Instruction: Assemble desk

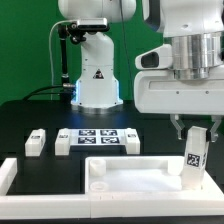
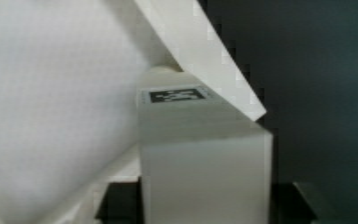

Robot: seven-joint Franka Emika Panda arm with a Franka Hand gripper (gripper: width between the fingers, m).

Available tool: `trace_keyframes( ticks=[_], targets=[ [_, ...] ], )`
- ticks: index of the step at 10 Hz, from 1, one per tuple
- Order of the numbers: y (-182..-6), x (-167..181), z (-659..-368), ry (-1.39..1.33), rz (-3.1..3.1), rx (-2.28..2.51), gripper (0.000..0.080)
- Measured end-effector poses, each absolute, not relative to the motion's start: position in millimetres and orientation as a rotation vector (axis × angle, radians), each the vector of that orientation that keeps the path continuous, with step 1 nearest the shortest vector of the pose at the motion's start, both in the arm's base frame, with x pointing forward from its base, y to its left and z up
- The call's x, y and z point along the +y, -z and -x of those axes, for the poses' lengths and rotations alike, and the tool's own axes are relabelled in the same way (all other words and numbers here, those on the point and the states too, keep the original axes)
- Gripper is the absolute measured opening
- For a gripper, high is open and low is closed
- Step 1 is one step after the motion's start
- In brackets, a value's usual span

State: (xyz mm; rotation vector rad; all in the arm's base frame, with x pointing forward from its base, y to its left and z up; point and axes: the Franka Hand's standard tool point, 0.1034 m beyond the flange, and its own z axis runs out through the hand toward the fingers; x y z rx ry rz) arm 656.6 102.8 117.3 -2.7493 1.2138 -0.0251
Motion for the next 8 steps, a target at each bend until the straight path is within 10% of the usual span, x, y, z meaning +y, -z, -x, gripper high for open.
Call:
trace_keyframes(
  ticks=[8],
  targets=[
    [-116.6, 81.2, -641.3, 0.040, 2.054, 2.024, 0.0303]
  ],
)
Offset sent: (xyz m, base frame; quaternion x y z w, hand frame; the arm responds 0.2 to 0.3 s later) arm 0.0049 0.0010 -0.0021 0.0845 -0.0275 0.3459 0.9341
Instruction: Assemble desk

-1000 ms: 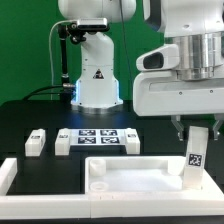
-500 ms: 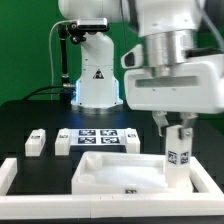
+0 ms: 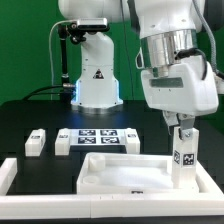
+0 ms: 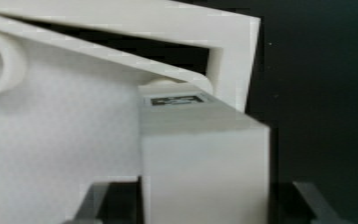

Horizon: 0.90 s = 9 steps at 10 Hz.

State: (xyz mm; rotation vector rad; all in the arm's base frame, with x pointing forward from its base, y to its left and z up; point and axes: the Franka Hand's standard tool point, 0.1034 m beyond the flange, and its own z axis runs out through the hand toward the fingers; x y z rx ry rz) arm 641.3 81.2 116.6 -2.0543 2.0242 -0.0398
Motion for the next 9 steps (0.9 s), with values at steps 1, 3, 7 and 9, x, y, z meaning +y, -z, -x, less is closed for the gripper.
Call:
trace_keyframes(
  ticks=[1, 3, 7, 9],
  targets=[
    [-116.4, 81.2, -642.5, -0.006, 1.852, 2.181, 0.0303],
    [-117.8, 88.4, -646.0, -0.033, 1.605, 2.344, 0.0303],
    [-122.1, 101.3, -652.3, -0.037, 1.338, 2.469, 0.0308],
    [-122.1, 101.3, -652.2, -0.034, 1.355, 2.457, 0.0308]
  ],
)
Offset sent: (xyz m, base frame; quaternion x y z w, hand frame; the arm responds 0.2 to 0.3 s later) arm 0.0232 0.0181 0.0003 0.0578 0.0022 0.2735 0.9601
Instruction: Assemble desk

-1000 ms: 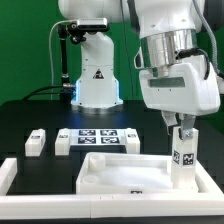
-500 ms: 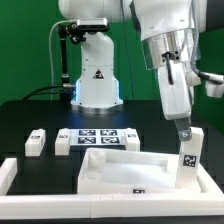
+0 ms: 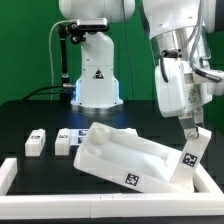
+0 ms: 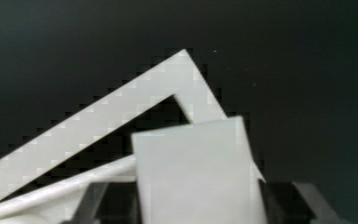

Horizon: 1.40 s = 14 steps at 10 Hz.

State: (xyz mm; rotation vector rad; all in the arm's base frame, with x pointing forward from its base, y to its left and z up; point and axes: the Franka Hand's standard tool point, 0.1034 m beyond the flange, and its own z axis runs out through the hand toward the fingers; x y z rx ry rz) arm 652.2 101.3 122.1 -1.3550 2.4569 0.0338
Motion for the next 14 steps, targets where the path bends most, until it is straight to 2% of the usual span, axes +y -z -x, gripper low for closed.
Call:
trace_keyframes(
  ticks=[1, 2, 3, 4, 5, 7, 13, 14],
  targets=[
    [-121.8, 101.9, -652.0, -0.033, 1.365, 2.452, 0.0308],
    [-121.5, 102.3, -651.8, -0.032, 1.372, 2.449, 0.0533],
    [-121.7, 102.7, -651.8, -0.031, 1.379, 2.444, 0.0533],
    [-129.2, 104.4, -652.7, -0.026, 1.439, 2.401, 0.0629],
    [-148.9, 105.1, -651.4, -0.014, 1.489, 2.336, 0.0643],
    [-172.8, 108.0, -644.3, -0.044, 1.549, 2.286, 0.0649],
    [-166.9, 109.1, -642.7, -0.028, 1.581, 2.267, 0.0649],
    [-164.8, 111.8, -632.2, -0.015, 1.651, 2.222, 0.0649]
  ],
)
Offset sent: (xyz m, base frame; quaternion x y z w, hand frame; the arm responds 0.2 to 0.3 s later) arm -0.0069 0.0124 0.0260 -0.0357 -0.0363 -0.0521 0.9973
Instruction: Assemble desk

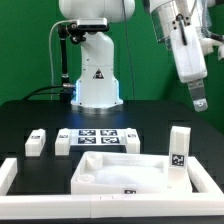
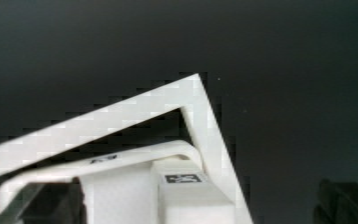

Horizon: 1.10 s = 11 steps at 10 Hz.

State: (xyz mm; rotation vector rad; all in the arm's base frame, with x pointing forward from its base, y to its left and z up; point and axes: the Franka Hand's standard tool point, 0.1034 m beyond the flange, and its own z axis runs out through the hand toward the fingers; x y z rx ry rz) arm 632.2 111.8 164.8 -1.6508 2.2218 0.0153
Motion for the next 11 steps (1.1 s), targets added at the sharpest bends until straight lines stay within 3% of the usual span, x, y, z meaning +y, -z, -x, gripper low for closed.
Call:
trace_keyframes(
  ticks=[2, 7, 11],
  targets=[
    [-164.7, 112.6, -607.9, -0.016, 1.771, 2.148, 0.0649],
    [-161.8, 111.5, -604.8, 0.078, 2.138, 1.795, 0.0649],
    [-132.0, 96.5, -556.4, 0.080, 2.478, 1.396, 0.0649]
  ],
)
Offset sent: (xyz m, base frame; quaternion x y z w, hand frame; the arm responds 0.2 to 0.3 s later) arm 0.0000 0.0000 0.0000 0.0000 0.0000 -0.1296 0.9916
